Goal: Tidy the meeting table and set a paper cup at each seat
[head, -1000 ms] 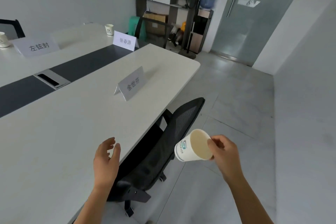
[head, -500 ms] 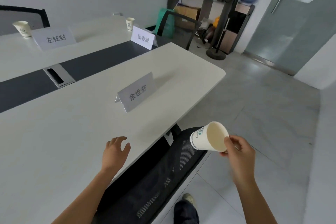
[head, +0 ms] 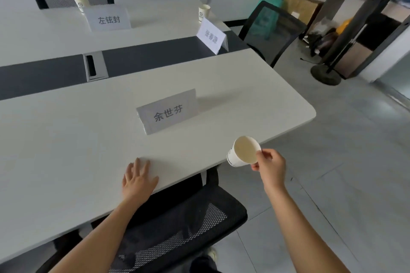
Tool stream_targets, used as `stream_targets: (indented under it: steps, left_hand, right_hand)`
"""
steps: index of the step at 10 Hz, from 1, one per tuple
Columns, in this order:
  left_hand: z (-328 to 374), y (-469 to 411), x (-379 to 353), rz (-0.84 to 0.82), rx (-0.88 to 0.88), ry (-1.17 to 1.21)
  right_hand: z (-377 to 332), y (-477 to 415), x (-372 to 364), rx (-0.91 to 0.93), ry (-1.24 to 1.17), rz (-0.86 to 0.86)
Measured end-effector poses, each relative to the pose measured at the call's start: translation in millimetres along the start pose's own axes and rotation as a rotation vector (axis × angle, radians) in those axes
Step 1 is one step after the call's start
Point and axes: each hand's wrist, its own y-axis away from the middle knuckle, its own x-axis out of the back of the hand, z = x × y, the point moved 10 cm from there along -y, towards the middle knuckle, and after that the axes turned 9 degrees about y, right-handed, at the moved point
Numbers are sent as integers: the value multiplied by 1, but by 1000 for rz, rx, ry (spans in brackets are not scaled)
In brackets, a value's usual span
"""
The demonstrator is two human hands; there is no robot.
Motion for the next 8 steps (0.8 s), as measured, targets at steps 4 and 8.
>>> stream_targets:
  steps: [4,8]
  left_hand:
    - [-7,-3,-12,-90,29,3]
    - [-4,2,-11,-108,1,14]
  right_hand:
    - [-56,-122,-86,23,193,-33]
    - [-92,-129,-84,104,365,49]
